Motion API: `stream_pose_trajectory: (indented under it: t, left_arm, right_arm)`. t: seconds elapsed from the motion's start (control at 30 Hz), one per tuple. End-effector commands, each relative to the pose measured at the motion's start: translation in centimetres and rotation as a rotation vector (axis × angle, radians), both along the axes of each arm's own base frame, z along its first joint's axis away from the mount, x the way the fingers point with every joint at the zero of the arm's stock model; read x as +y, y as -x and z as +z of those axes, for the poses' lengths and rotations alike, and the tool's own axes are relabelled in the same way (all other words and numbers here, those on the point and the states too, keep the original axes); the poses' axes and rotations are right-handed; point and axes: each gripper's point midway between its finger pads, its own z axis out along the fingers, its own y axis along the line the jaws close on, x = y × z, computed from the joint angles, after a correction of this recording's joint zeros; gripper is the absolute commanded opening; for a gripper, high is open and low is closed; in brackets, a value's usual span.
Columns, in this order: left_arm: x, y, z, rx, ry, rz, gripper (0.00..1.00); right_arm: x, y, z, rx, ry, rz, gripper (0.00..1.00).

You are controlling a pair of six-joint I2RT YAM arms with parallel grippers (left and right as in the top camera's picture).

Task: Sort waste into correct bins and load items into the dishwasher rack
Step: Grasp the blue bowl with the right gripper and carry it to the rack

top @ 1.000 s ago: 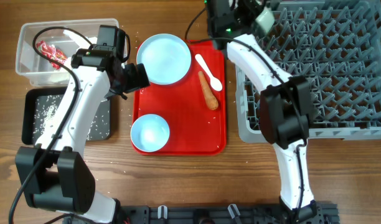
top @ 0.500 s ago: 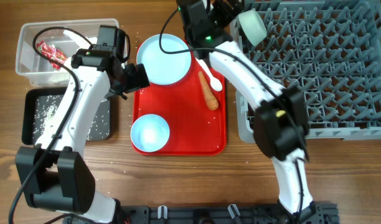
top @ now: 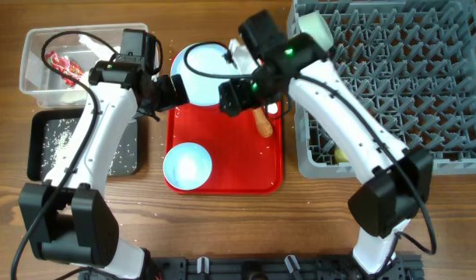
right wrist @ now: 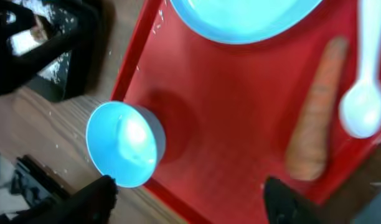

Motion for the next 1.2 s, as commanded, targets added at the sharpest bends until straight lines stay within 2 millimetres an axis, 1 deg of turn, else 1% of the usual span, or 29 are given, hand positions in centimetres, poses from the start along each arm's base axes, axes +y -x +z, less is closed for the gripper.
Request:
stream_pose_trajectory:
  t: [0.0,0.03,0.07,0.1,0.13,0.17,0.2,0.23,0.27,0.33,0.37,0.4,0.43,0.47,0.5,0.63,0.7,0.73,0.8,0.87,0.93,0.97,1.03,1.07,1.1,1.13,1.17]
  left_arm:
    - [3.5,-2.0,4.5,-0.092,0.055,0.178,1.0]
    - [5.0,-2.3,5.8,-0.109,0.071,0.229,1.0]
    - [6.3,-2.6,6.9,-0.126,0.086,0.263,1.0]
    - [7.8,-2.7,7.8,-0.141,0.1,0.297,1.0]
    - [9.3,-2.7,8.2,-0.153,0.124,0.336,1.0]
    - [10.2,-2.5,8.3,-0.151,0.146,0.367,1.0]
    - [11.2,-2.3,8.3,-0.15,0.172,0.403,1.0]
    - [11.7,-2.2,8.3,-0.149,0.177,0.429,1.0]
    - [12.1,-2.1,8.3,-0.149,0.177,0.443,1.0]
    - [12.2,-2.0,8.2,-0.147,0.176,0.446,1.0]
    - [12.2,-2.1,8.2,-0.148,0.176,0.446,1.0]
    - [12.2,-2.1,8.2,-0.148,0.176,0.446,1.0]
    - [12.2,-2.1,8.2,-0.148,0.176,0.446,1.0]
    - [12.2,-2.1,8.2,-0.148,0.176,0.446,1.0]
    - [12.2,-2.1,8.2,-0.148,0.176,0.446,1.0]
    - [12.2,-2.1,8.2,-0.148,0.176,0.446,1.0]
    - [12.2,-2.1,8.2,-0.148,0.176,0.446,1.0]
    - [12.2,-2.1,8.2,-0.148,0.176,0.446,1.0]
    - [12.2,-2.1,8.2,-0.148,0.176,0.446,1.0]
    - [12.2,-2.1,8.2,-0.148,0.176,0.446,1.0]
    - [12.2,-2.1,8.2,-0.148,0.176,0.446,1.0]
    - [12.2,-2.1,8.2,-0.148,0.176,0.446,1.0]
    - [12.2,-2.1,8.2,-0.148,0.176,0.446,1.0]
    - [12.2,-2.1,8.2,-0.148,0.176,0.446,1.0]
    - [12.3,-2.1,8.3,-0.149,0.176,0.446,1.0]
    - [12.2,-2.1,8.2,-0.149,0.176,0.446,1.0]
    - [12.3,-2.1,8.2,-0.149,0.176,0.446,1.0]
  right_arm:
    - [2.1,2.7,-3.2,0.127,-0.005,-0.061,0.7]
    - [2.8,3.5,-4.5,0.139,0.011,-0.08,0.69]
    - [3.3,4.0,-5.3,0.143,0.023,-0.102,0.67]
    - [4.1,4.7,-6.8,0.145,0.039,-0.13,0.65]
    - [4.5,5.3,-7.7,0.148,0.048,-0.151,0.61]
    - [5.3,6.3,-9.1,0.157,0.046,-0.168,0.54]
    - [5.7,7.2,-10.4,0.17,0.045,-0.181,0.52]
    - [5.7,7.4,-10.8,0.173,0.046,-0.191,0.5]
    - [5.6,8.0,-11.9,0.187,0.059,-0.223,0.48]
    - [5.6,7.9,-12.2,0.189,0.055,-0.243,0.43]
    - [6.0,8.0,-13.0,0.198,0.058,-0.249,0.41]
    - [6.1,8.1,-13.4,0.211,0.06,-0.245,0.41]
    - [6.2,8.4,-13.8,0.231,0.058,-0.239,0.38]
    - [6.2,8.3,-13.8,0.231,0.056,-0.24,0.33]
    - [6.3,8.3,-13.9,0.23,0.056,-0.24,0.25]
    - [6.2,8.5,-14.6,0.245,0.067,-0.243,0.13]
    - [6.3,8.6,-14.8,0.257,0.066,-0.241,0.04]
    - [6.3,8.5,-14.8,0.256,0.063,-0.243,0.04]
    - [6.5,8.1,-14.3,0.249,0.055,-0.243,0.04]
    - [6.2,6.7,-12.8,0.204,0.043,-0.24,0.04]
    - [3.6,4.3,-10.5,0.101,0.1,-0.289,0.04]
    - [1.6,3.1,-8.8,0.042,0.125,-0.317,0.04]
    - [-1.5,1.4,-6.2,-0.045,0.16,-0.372,0.04]
    - [-3.6,0.5,-4.7,-0.102,0.19,-0.409,0.04]
    - [-6.0,-0.5,-2.8,-0.171,0.218,-0.453,0.04]
    - [-7.6,-1.1,-1.6,-0.211,0.233,-0.482,0.04]
    - [-9.8,-1.8,0.2,-0.262,0.247,-0.531,0.04]
